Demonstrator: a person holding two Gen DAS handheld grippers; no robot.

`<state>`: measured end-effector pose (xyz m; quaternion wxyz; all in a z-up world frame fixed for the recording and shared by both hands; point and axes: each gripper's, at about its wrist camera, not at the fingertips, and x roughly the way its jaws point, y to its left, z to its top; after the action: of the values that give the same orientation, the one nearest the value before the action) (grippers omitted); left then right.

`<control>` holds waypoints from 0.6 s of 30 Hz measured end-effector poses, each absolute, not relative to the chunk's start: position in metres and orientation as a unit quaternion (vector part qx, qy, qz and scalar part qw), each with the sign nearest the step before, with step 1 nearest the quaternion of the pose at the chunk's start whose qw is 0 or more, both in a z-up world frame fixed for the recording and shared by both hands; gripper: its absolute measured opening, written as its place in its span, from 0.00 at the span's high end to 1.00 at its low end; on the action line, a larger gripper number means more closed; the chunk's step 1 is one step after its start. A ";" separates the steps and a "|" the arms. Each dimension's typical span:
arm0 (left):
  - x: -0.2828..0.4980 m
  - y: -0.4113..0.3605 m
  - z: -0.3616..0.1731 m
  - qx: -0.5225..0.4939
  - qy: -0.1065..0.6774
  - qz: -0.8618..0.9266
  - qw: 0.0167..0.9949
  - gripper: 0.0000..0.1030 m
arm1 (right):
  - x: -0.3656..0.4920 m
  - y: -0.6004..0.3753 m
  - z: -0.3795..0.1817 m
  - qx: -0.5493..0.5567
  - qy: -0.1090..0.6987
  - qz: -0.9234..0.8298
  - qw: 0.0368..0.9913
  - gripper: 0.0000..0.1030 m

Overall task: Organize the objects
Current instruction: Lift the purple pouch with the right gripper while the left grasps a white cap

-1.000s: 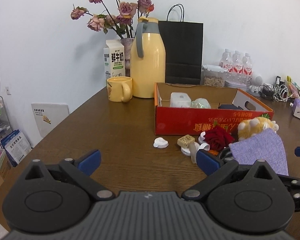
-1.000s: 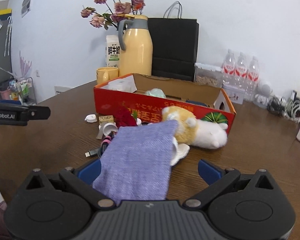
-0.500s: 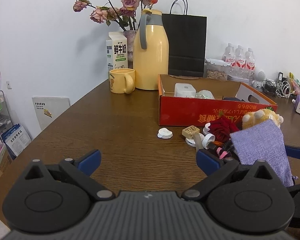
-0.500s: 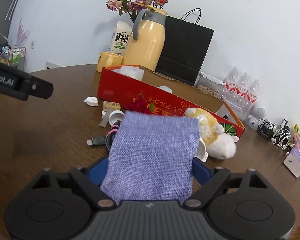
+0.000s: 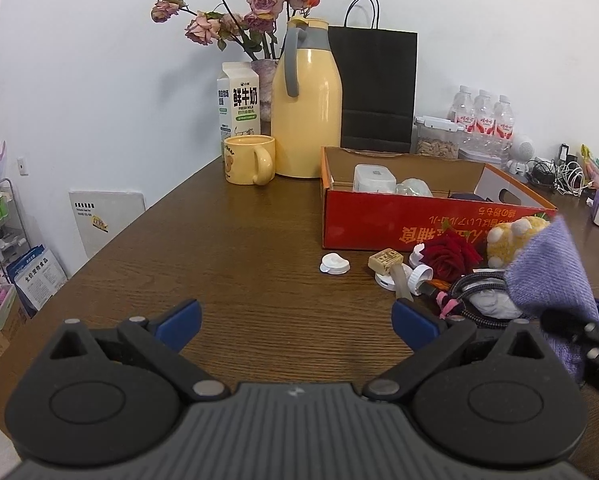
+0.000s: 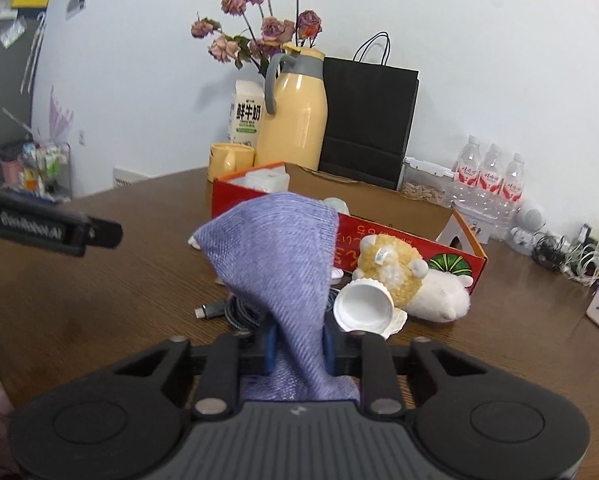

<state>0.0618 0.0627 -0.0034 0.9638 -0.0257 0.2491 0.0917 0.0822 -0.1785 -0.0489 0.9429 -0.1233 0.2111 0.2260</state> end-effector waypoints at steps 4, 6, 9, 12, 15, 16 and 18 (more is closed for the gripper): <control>0.063 0.058 -0.003 -0.022 0.251 0.088 0.964 0.00 | 0.087 -0.195 -0.039 -0.090 0.217 0.239 0.942 0.91; 0.064 0.054 -0.003 -0.020 0.253 0.085 0.964 0.00 | 0.091 -0.204 -0.035 -0.077 0.220 0.240 0.942 0.92; 0.068 0.049 -0.003 -0.018 0.256 0.081 0.963 0.00 | 0.095 -0.218 -0.029 -0.062 0.218 0.234 0.945 0.93; 0.071 0.040 -0.002 -0.015 0.256 0.073 0.964 0.00 | 0.100 -0.232 -0.024 -0.051 0.217 0.226 0.948 0.93; 0.076 0.028 -0.001 -0.014 0.255 0.060 0.965 0.00 | 0.110 -0.246 -0.021 -0.043 0.223 0.220 0.949 0.93; 0.078 0.023 0.000 -0.014 0.254 0.054 0.966 0.00 | 0.114 -0.250 -0.021 -0.041 0.226 0.219 0.948 0.93; 0.082 0.012 0.000 -0.010 0.253 0.042 0.967 0.00 | 0.122 -0.259 -0.021 -0.038 0.232 0.217 0.947 0.93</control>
<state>0.0820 0.0123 0.0005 0.9666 -0.0104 0.2528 0.0416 0.1222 -0.2586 -0.0212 0.9475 -0.0380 0.2319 0.2169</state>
